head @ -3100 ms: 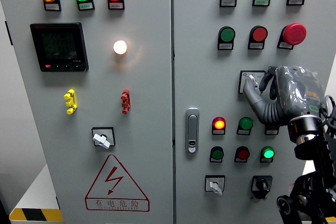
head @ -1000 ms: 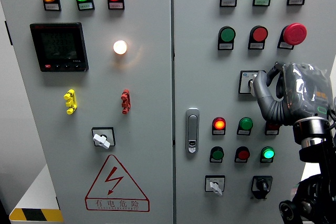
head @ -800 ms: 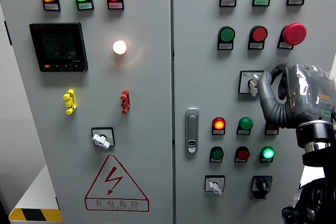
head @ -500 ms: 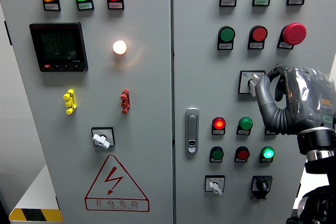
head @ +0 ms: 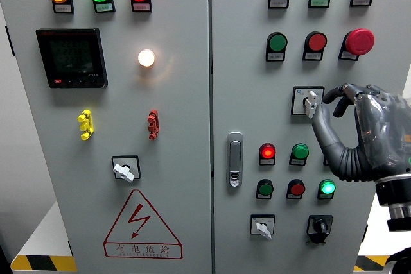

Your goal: Rotate and turn off gray switch

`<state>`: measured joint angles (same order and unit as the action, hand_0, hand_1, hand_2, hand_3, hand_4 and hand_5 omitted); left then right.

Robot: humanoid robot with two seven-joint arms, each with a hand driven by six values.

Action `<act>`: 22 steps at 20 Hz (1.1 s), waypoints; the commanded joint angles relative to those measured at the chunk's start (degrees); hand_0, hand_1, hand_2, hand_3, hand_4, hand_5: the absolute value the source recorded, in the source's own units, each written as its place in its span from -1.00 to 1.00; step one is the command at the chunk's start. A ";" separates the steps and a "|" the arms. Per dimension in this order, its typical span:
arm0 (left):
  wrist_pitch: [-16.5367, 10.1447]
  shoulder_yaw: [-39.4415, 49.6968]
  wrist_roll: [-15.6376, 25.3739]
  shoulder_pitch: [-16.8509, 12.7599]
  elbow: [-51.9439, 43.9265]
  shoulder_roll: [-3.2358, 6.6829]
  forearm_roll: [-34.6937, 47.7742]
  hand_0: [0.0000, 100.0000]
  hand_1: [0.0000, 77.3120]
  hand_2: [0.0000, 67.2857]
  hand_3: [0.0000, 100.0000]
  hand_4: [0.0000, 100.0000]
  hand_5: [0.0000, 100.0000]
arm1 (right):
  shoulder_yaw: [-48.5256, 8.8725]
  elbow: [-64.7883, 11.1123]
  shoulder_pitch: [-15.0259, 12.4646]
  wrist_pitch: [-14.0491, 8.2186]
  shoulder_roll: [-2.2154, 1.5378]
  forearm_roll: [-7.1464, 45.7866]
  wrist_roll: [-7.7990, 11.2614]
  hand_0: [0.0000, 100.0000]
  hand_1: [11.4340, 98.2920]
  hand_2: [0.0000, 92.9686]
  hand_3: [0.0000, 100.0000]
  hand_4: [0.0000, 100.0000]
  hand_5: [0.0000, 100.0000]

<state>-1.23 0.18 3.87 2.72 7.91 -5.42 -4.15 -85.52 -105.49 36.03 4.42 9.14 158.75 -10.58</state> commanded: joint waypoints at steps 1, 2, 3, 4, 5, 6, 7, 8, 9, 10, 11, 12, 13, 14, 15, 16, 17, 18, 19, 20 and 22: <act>0.00 0.00 0.00 0.00 0.00 -0.03 0.02 -1.00 -1.00 -0.61 -0.63 -0.81 -0.76 | -0.08 -2.43 -1.66 1.11 0.00 0.07 0.47 0.23 -0.62 -0.24 -0.11 -0.36 0.07; 0.00 0.00 -0.09 0.00 0.00 -0.03 -0.07 -1.00 -1.00 -0.61 -0.63 -0.81 -0.76 | -0.26 -3.74 -2.71 1.72 -0.08 0.07 0.48 0.21 -0.62 -0.27 -0.13 -0.40 0.03; 0.00 0.00 0.00 0.00 0.00 -0.03 -0.07 -1.00 -1.00 -0.61 -0.63 -0.81 -0.76 | -0.35 -4.63 -3.50 2.25 -0.08 0.07 0.74 0.18 -0.60 -0.32 -0.22 -0.47 -0.05; 0.00 0.00 0.00 0.00 0.00 -0.03 0.02 -1.00 -1.00 -0.61 -0.63 -0.81 -0.76 | -0.52 -5.68 -4.29 2.34 -0.08 0.16 1.43 0.13 -0.58 -0.44 -0.32 -0.57 -0.16; 0.00 0.00 0.00 0.00 0.00 0.05 0.02 -1.00 -1.00 -0.61 -0.63 -0.81 -0.76 | -0.87 -6.39 -4.82 2.35 -0.08 0.42 1.70 0.11 -0.58 -0.46 -0.35 -0.60 -0.19; 0.00 0.00 0.00 0.00 0.00 -0.03 0.02 -1.00 -1.00 -0.61 -0.63 -0.81 -0.76 | -1.14 -7.00 -5.44 2.43 -0.08 1.03 1.71 0.07 -0.56 -0.51 -0.42 -0.66 -0.26; 0.00 0.00 0.00 0.00 0.00 0.05 -0.07 -1.00 -1.00 -0.61 -0.63 -0.81 -0.76 | -1.14 -7.62 -6.23 2.52 -0.08 1.21 1.97 0.04 -0.55 -0.56 -0.48 -0.72 -0.32; 0.00 0.00 0.00 0.00 0.00 -0.03 -0.07 -1.00 -1.00 -0.61 -0.63 -0.81 -0.76 | -1.22 -8.49 -7.19 2.43 -0.08 1.21 2.23 0.03 -0.54 -0.57 -0.50 -0.73 -0.33; 0.00 0.00 0.00 0.00 0.00 -0.03 0.02 -1.00 -1.00 -0.61 -0.63 -0.81 -0.76 | -1.23 -9.46 -7.99 2.43 -0.08 1.21 2.32 0.00 -0.52 -0.60 -0.52 -0.76 -0.38; 0.00 0.00 0.00 0.00 0.00 0.05 0.02 -1.00 -1.00 -0.61 -0.63 -0.81 -0.76 | -1.14 -9.91 -8.43 2.35 -0.08 1.30 2.32 -0.03 -0.51 -0.64 -0.56 -0.79 -0.42; 0.00 0.00 0.00 0.00 0.00 -0.03 0.02 -1.00 -1.00 -0.61 -0.63 -0.81 -0.76 | -1.14 -10.52 -9.13 2.35 -0.17 1.30 2.32 -0.04 -0.51 -0.65 -0.57 -0.80 -0.43; 0.00 0.00 0.00 0.00 0.00 0.05 0.02 -1.00 -1.00 -0.61 -0.63 -0.81 -0.76 | -1.22 -11.05 -9.57 2.26 -0.17 1.39 2.41 -0.06 -0.49 -0.67 -0.60 -0.81 -0.48; 0.00 0.00 0.00 0.00 0.00 0.05 0.02 -1.00 -1.00 -0.61 -0.63 -0.81 -0.76 | -1.23 -11.57 -9.92 2.17 -0.17 1.39 2.41 -0.09 -0.48 -0.70 -0.62 -0.81 -0.52; 0.00 0.00 0.00 0.00 0.00 -0.03 0.02 -1.00 -1.00 -0.61 -0.63 -0.81 -0.76 | -1.31 -11.93 -10.36 2.00 -0.17 1.39 2.41 -0.11 -0.48 -0.71 -0.63 -0.81 -0.54; 0.00 0.00 0.00 0.00 0.00 0.05 -0.07 -1.00 -1.00 -0.61 -0.63 -0.81 -0.76 | -1.40 -12.28 -11.06 1.82 -0.26 1.39 2.41 -0.16 -0.46 -0.72 -0.66 -0.82 -0.56; 0.00 0.00 0.00 0.00 0.00 -0.03 0.02 -1.00 -1.00 -0.61 -0.63 -0.81 -0.76 | -1.58 -12.54 -11.42 1.64 -0.26 1.39 2.41 -0.18 -0.46 -0.73 -0.66 -0.82 -0.57; 0.00 0.00 0.00 0.00 0.00 0.05 -0.07 -1.00 -1.00 -0.61 -0.63 -0.81 -0.76 | -1.66 -12.63 -11.51 1.21 -0.26 1.48 2.41 -0.21 -0.46 -0.74 -0.67 -0.83 -0.58; 0.00 0.00 0.00 0.00 0.00 -0.03 0.02 -1.00 -1.00 -0.61 -0.63 -0.81 -0.76 | -1.67 -12.81 -11.51 0.77 -0.26 1.39 2.41 -0.24 -0.45 -0.75 -0.68 -0.83 -0.59; 0.00 0.00 0.00 0.00 0.00 -0.03 -0.07 -1.00 -1.00 -0.61 -0.63 -0.81 -0.76 | -1.67 -12.90 -11.51 0.33 -0.26 1.39 2.41 -0.25 -0.45 -0.76 -0.69 -0.83 -0.59; 0.00 0.00 0.00 0.00 0.00 0.05 -0.07 -1.00 -1.00 -0.61 -0.63 -0.81 -0.76 | -1.58 -12.90 -11.51 -0.02 -0.26 1.39 2.41 -0.27 -0.44 -0.77 -0.70 -0.83 -0.60; 0.00 0.00 0.00 0.00 0.00 0.05 0.02 -1.00 -1.00 -0.61 -0.63 -0.81 -0.76 | -1.14 -12.90 -11.60 -0.03 -0.26 1.39 2.41 -0.29 -0.44 -0.79 -0.70 -0.83 -0.60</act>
<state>-1.23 0.18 3.86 2.72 7.91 -5.41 -4.18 -87.08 -118.36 24.53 4.54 8.87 160.17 -8.17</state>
